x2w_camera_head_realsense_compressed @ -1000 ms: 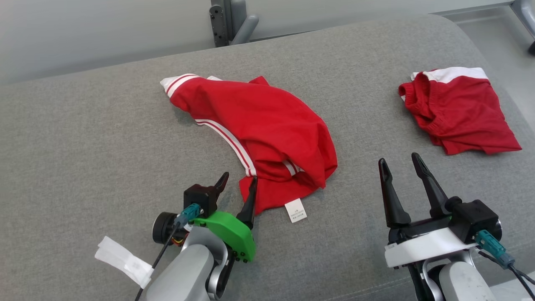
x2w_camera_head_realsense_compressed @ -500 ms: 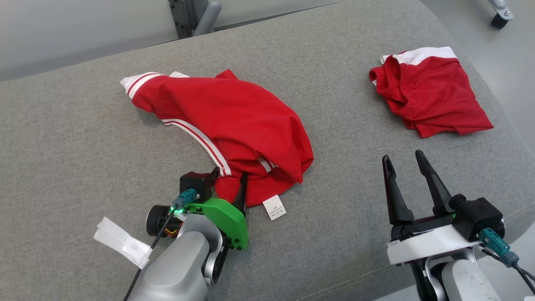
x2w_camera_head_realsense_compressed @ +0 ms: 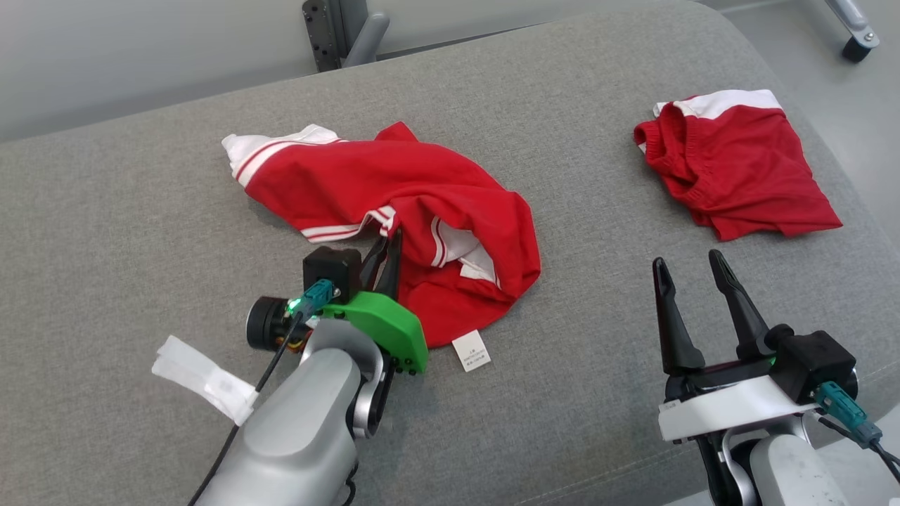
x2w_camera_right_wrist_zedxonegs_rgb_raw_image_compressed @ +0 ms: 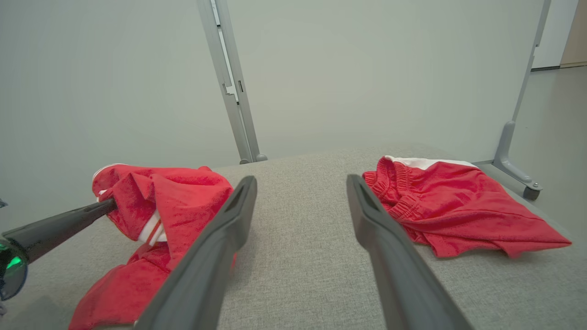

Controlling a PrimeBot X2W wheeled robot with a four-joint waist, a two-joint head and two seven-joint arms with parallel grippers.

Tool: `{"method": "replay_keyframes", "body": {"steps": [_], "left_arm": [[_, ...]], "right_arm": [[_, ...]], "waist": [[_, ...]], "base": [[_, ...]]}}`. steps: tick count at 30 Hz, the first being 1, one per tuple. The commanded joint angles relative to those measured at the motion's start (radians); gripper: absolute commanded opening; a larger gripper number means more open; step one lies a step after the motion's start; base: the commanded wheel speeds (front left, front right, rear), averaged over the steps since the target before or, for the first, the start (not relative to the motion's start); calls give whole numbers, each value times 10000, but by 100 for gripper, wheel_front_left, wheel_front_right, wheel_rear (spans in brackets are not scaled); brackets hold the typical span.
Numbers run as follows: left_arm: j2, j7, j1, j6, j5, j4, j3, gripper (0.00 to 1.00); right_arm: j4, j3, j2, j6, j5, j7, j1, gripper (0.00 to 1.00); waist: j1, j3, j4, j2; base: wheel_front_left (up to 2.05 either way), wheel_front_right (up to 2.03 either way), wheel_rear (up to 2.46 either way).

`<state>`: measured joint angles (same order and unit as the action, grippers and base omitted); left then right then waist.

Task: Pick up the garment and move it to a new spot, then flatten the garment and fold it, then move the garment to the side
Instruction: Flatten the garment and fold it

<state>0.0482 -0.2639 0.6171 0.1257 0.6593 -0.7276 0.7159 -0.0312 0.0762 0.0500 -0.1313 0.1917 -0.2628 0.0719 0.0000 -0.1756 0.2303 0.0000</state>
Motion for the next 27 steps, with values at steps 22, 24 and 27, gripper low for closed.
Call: {"method": "replay_keyframes", "body": {"steps": [22,24,27], "left_arm": [[44,-3,2303,837,-2004,4296,-679,0],[45,-3,2272,913,-2128,4565,-810,0],[50,-3,2023,1027,-2456,4509,-1173,0]], "right_arm": [[-36,-346,11,11,89,-30,-408,100],[-57,-341,7,11,88,-30,-418,100],[-26,-278,13,11,144,-30,-325,100]], "waist": [[0,524,-139,0],[0,539,-266,0],[0,522,-466,0]], "base": [[0,0,0],[0,0,0],[0,0,0]]}}
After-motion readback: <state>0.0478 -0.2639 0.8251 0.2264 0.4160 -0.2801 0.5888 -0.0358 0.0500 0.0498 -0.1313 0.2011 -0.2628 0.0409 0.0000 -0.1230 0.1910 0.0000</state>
